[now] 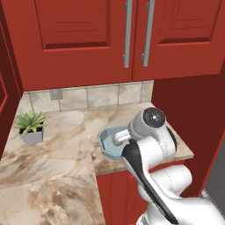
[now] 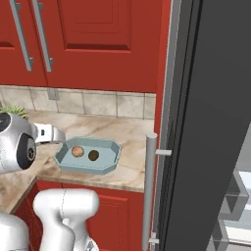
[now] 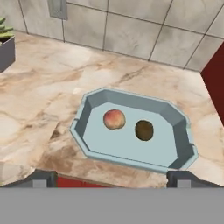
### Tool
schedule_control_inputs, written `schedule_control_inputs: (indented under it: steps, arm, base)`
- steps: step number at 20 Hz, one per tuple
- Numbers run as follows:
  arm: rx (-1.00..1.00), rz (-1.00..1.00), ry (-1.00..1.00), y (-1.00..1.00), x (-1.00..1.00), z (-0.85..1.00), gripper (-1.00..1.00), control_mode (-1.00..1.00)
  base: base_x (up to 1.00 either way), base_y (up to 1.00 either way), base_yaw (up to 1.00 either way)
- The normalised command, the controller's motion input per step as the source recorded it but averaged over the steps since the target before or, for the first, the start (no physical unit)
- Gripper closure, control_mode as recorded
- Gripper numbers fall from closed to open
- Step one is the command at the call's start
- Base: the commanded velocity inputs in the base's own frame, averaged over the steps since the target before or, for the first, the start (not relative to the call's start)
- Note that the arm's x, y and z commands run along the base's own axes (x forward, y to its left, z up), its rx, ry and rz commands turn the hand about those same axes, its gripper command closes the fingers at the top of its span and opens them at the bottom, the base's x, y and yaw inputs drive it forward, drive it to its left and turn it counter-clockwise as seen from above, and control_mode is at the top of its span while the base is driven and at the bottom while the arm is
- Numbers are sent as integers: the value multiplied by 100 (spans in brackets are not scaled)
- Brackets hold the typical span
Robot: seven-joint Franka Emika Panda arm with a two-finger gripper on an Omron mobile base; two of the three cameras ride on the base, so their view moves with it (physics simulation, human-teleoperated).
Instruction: Pick the kiwi and peach from the fridge and place them inside the tupperware on the counter.
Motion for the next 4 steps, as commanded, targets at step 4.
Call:
schedule_control_inputs:
  steps: [4]
  arm:
    - [-2,0,-2,3,-5,20,-100,-100]
  base:
    - [0,0,0]
